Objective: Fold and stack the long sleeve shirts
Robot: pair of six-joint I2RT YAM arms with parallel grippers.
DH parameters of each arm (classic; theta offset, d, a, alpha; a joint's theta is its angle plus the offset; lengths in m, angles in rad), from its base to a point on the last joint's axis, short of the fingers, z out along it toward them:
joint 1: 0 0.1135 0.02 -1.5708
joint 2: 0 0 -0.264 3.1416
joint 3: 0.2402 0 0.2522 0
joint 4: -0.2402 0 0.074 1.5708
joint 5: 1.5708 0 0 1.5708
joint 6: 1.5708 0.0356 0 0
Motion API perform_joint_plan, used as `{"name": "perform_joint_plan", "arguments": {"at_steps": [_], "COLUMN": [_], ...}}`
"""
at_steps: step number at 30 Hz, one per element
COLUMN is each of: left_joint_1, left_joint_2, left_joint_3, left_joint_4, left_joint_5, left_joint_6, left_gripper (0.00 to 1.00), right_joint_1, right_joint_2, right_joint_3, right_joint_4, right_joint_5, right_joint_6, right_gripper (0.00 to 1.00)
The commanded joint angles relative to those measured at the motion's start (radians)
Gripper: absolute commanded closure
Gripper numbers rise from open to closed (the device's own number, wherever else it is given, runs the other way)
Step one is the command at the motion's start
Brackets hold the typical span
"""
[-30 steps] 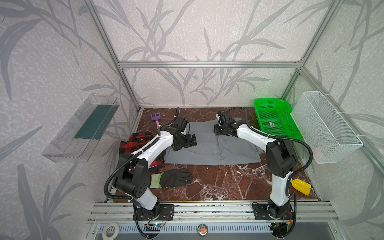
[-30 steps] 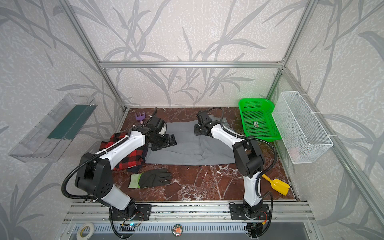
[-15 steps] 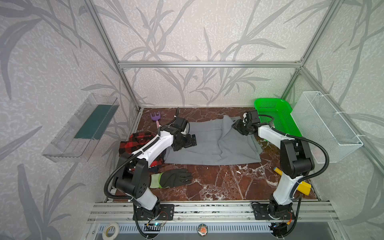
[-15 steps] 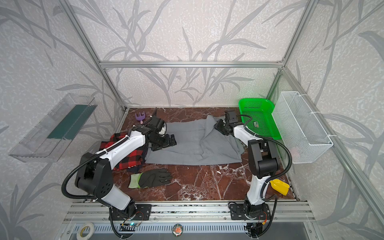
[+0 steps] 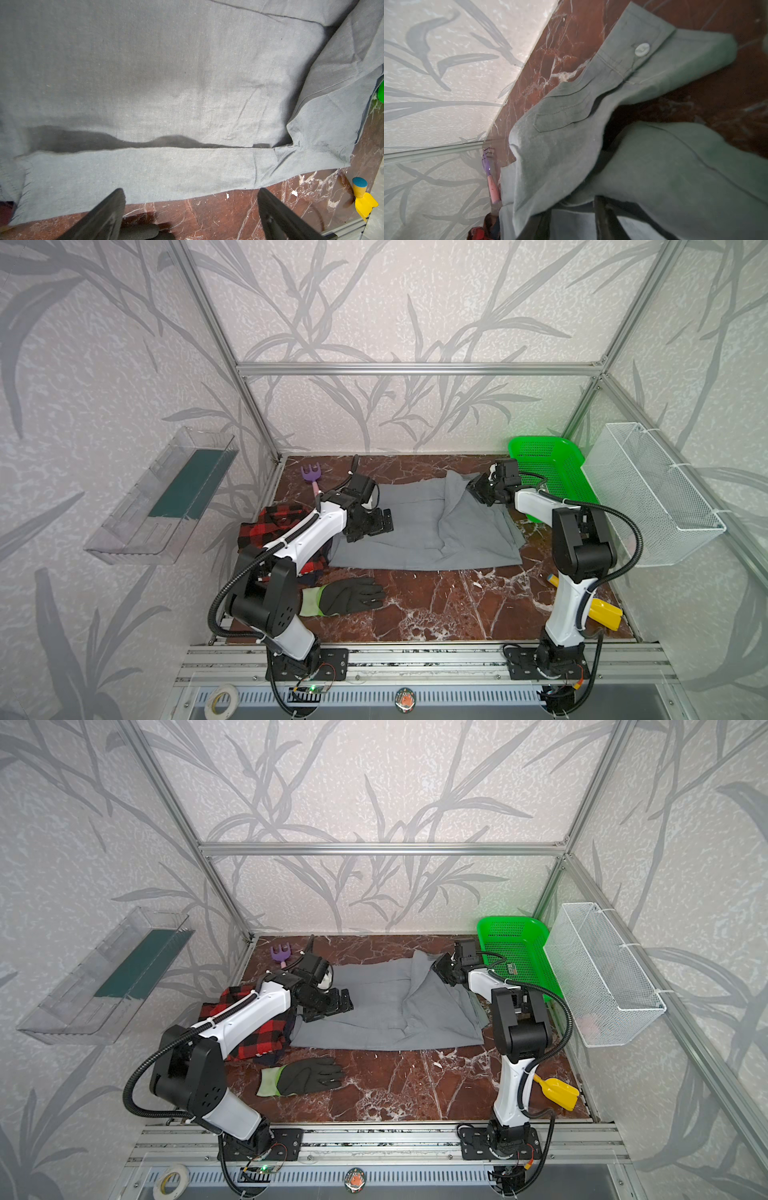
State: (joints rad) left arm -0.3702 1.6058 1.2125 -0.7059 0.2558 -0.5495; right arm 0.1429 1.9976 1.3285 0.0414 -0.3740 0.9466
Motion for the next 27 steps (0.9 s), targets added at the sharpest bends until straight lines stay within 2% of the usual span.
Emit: {"name": "perform_joint_plan", "arguments": {"at_steps": [1, 5, 9, 14, 18, 21, 27], "left_joint_1": [0.004, 0.004, 0.004, 0.004, 0.004, 0.004, 0.005], "left_joint_2": [-0.018, -0.017, -0.022, -0.026, -0.027, -0.028, -0.024], "left_joint_3": [-0.007, -0.007, -0.008, -0.007, -0.005, -0.006, -0.005], "left_joint_4": [-0.011, -0.012, -0.012, -0.015, -0.017, -0.015, -0.014], "left_joint_5": [-0.008, -0.006, -0.01, -0.013, -0.013, -0.016, -0.016], "left_joint_6": [0.006, 0.005, 0.007, 0.008, 0.007, 0.009, 0.008], "left_gripper": [0.01, 0.01, 0.01, 0.01, 0.01, 0.01, 0.01], "right_joint_1": [0.003, 0.003, -0.003, -0.008, -0.012, -0.012, -0.012], "right_joint_2": [-0.017, -0.063, -0.089, -0.135, -0.133, -0.144, -0.106], "right_joint_3": [0.017, 0.016, -0.024, -0.118, -0.126, -0.164, -0.128], "right_joint_4": [0.074, -0.02, -0.067, 0.01, 0.086, 0.161, 0.233], "right_joint_5": [-0.032, 0.044, 0.096, 0.145, 0.124, 0.15, 0.151], "right_joint_6": [0.044, 0.029, 0.088, 0.16, 0.19, 0.236, 0.27], "right_gripper": [0.69, 0.69, 0.66, 0.65, 0.65, 0.65, 0.66]}}
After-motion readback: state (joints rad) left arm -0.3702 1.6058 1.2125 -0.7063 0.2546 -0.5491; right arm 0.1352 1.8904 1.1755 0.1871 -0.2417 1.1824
